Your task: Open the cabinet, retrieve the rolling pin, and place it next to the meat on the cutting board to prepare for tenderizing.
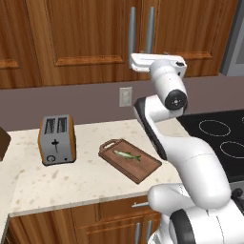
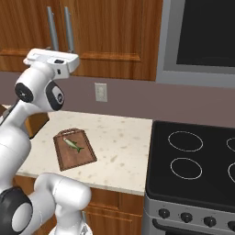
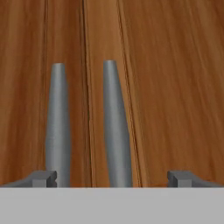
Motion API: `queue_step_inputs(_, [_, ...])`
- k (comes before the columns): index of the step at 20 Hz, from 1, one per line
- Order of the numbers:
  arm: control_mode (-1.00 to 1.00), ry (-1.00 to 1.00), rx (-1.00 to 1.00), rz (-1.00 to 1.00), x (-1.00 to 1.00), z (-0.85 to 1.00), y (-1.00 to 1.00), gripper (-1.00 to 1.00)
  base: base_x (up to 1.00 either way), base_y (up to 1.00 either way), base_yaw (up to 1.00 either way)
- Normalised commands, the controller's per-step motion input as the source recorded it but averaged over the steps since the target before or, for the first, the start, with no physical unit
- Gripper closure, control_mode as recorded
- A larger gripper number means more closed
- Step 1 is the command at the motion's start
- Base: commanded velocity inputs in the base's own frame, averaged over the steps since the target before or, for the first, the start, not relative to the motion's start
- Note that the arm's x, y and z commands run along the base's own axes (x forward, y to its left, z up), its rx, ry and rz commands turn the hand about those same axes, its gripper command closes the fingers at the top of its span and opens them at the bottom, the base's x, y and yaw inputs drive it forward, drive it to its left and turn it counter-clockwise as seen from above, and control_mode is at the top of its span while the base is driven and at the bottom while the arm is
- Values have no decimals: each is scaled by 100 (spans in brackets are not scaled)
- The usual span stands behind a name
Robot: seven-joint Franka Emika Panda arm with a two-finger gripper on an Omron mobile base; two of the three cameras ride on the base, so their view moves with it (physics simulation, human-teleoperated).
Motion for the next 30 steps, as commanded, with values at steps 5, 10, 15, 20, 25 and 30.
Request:
queue_step_inputs(5, [-100,0,0,4,23,1,0,-100,0,0,0])
queue_step_inputs(10, [-100,0,0,0,20,1,0,-100,0,0,0])
queue_step_inputs(15, [-100,1,0,0,19,0,0,-100,0,0,0])
queue_step_inputs(20, [-100,1,0,0,26,0,0,-100,0,0,0])
queue_step_inputs(25, [-100,0,0,0,27,0,0,-100,0,0,0])
queue_step_inputs(30, [-100,0,0,0,25,0,0,-100,0,0,0])
